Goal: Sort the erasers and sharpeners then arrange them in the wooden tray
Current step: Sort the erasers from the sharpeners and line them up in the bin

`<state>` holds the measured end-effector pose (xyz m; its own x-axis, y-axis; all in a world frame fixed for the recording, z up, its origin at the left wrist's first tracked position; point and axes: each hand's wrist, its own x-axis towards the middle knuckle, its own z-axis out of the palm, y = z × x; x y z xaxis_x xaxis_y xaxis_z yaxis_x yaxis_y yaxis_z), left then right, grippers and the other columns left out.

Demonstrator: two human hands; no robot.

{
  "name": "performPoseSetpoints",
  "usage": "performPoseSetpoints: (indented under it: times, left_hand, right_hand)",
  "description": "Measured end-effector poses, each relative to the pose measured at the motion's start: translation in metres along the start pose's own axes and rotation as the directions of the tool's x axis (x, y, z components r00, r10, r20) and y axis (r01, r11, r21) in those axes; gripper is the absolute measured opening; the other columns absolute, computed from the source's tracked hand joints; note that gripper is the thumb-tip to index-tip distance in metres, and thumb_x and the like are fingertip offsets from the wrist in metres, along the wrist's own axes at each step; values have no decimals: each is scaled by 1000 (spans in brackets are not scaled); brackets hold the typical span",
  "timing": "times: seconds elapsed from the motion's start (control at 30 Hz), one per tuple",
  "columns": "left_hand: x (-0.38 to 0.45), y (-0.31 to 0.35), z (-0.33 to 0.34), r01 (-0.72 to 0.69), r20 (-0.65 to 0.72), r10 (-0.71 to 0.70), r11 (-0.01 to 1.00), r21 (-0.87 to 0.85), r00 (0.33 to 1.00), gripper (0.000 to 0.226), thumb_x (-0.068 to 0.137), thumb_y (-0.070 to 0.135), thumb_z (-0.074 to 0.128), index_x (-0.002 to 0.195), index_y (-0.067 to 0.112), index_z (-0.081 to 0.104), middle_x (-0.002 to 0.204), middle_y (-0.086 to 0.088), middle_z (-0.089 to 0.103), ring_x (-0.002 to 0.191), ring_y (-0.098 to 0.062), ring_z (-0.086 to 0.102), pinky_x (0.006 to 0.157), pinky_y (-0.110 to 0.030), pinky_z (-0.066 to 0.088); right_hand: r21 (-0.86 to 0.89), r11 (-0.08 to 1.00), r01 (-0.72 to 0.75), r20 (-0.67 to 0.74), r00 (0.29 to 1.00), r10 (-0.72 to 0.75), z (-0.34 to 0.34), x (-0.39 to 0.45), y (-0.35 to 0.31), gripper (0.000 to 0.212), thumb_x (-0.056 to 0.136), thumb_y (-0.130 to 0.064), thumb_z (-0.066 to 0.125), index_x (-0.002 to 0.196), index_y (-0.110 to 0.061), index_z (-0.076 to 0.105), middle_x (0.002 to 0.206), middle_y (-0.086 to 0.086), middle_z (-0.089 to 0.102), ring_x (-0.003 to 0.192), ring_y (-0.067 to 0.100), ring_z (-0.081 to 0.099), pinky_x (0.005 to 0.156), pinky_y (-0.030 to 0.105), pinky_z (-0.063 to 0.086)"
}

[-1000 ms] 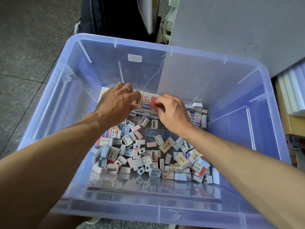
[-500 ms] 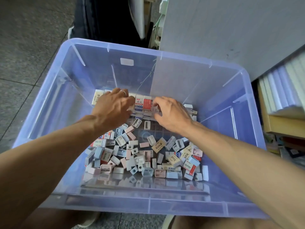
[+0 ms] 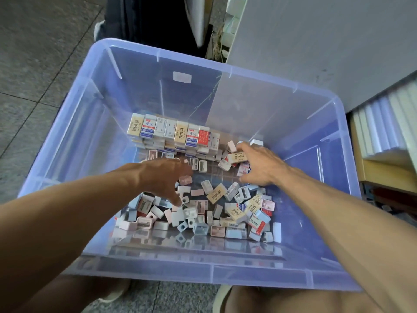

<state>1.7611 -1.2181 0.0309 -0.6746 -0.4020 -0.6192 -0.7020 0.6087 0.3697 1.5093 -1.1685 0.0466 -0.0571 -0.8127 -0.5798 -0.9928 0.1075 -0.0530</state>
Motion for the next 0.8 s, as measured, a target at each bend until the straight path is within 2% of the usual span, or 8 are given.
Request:
performPoseSetpoints:
  times: [0.13,0.2,0.27,0.4,0.47,0.63,0.73,0.8]
  left_hand:
    - [3,6,6,-18,67,24,996,-93,997,86,72,39,84,142,33,35,133,2,55,110,-16,52,85,-29,40]
    - [5,3,5,0,80,17,979,-203,997,80,73,36,84,138,33,39,132,4,55,110,-16,53,87,-31,42]
    - [5,4,4,8,67,11,962,-275,998,71,73,36,84,132,32,43,126,5,57,110,-17,56,90,-34,47]
    - [11,18,12,-42,-145,17,984,-171,989,50,77,49,76,114,26,54,102,6,59,91,-15,57,74,-28,48]
    - [18,29,18,-93,-210,59,983,-156,976,50,79,53,72,113,21,54,105,2,62,86,-13,55,70,-24,44]
    - [32,53,19,-155,-228,140,987,-52,964,67,88,54,61,142,17,42,128,-4,57,98,-11,48,81,-21,39]
    - [40,56,20,-213,-217,201,976,-34,955,63,89,58,57,135,16,50,126,-3,55,99,-14,53,88,-30,49]
    - [48,59,24,-163,-224,151,986,-37,963,53,87,60,55,119,18,60,114,-3,62,97,-19,58,85,-32,50]
  right_hand:
    - [-42,999,11,52,999,-9,3,6,-6,73,79,-44,72,142,-32,39,135,12,48,127,36,44,107,48,39]
    - [35,999,7,41,999,-9,1,7,-6,43,81,-44,68,120,-33,52,119,6,50,115,29,48,96,41,43]
    - [130,992,-1,15,1000,-1,2,9,-4,30,84,-36,66,111,-30,55,120,3,53,110,24,50,86,35,42]
    - [185,982,40,44,998,-49,2,9,-6,54,93,-37,61,143,-30,43,141,8,52,126,29,47,94,37,40]
    - [92,991,94,105,989,-103,5,9,-6,46,96,-40,57,140,-31,48,139,7,53,124,29,44,96,38,39]
    - [-1,989,146,207,968,-142,-1,11,-3,33,92,-37,65,123,-29,58,127,3,58,107,22,42,93,40,44]
    - [47,992,117,229,966,-125,-8,13,2,22,86,-20,72,101,-25,56,109,1,60,95,21,53,73,32,44]
    - [71,992,100,245,963,-114,-8,14,3,28,86,-13,71,108,-23,56,108,0,59,91,19,54,69,30,42]
